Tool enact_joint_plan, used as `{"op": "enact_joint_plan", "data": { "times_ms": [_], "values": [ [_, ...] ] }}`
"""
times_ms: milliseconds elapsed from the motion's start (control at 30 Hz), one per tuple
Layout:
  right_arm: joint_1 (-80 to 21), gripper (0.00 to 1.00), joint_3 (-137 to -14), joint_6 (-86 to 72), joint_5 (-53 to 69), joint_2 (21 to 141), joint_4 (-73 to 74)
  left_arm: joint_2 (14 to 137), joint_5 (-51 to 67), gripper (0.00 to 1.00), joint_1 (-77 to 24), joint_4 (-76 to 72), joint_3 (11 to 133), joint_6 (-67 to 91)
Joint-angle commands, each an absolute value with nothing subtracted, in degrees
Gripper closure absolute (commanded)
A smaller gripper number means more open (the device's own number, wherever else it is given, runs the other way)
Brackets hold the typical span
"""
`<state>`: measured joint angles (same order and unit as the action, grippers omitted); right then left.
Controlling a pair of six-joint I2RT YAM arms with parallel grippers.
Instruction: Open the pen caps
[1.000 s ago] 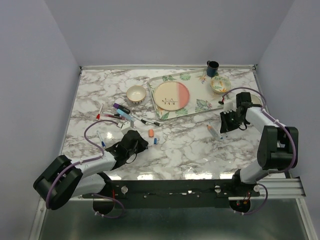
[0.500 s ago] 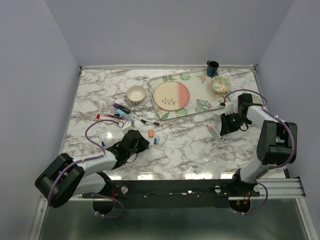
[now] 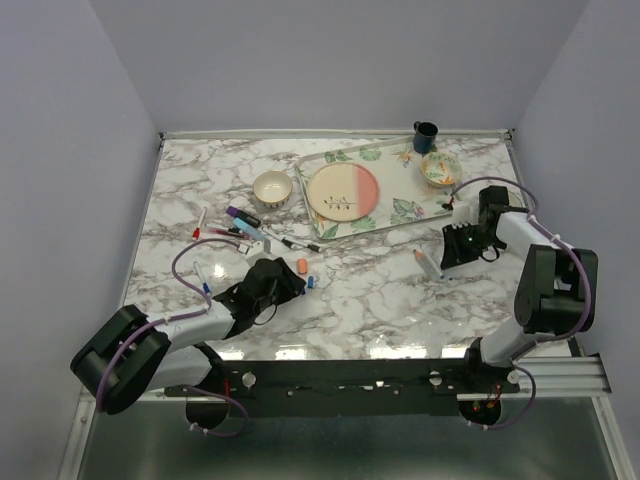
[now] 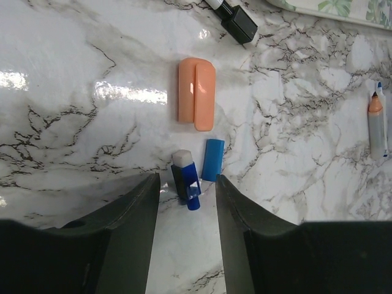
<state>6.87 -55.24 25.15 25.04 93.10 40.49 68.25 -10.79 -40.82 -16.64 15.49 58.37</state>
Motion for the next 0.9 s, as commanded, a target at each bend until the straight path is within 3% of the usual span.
{"op": "enact_joint_plan", "data": {
  "times_ms": [0, 467, 567, 867],
  "values": [
    [7.47, 0.7, -56.34, 26.37, 27.68, 89.12, 41.4, 67.59, -10.46, 0.46, -40.52, -12.92, 15.56, 57.57],
    [7.56, 0.69, -54.41, 29.79, 34.8, 76.65, 40.26, 56.52, -16.17, 0.21, -37.45, -2.38, 18.37, 52.65],
    [7.56, 0.69, -54.05, 29.97, 35.51, 74.71, 39.99, 57.21, -15.91, 0.14, -36.22, -0.53, 20.3, 51.51],
    [7.56, 0.69, -53.26, 30.15, 37.53, 69.7, 39.02, 65.9, -15.64, 0.06, -33.84, 5.97, 29.96, 50.27]
  ]
}}
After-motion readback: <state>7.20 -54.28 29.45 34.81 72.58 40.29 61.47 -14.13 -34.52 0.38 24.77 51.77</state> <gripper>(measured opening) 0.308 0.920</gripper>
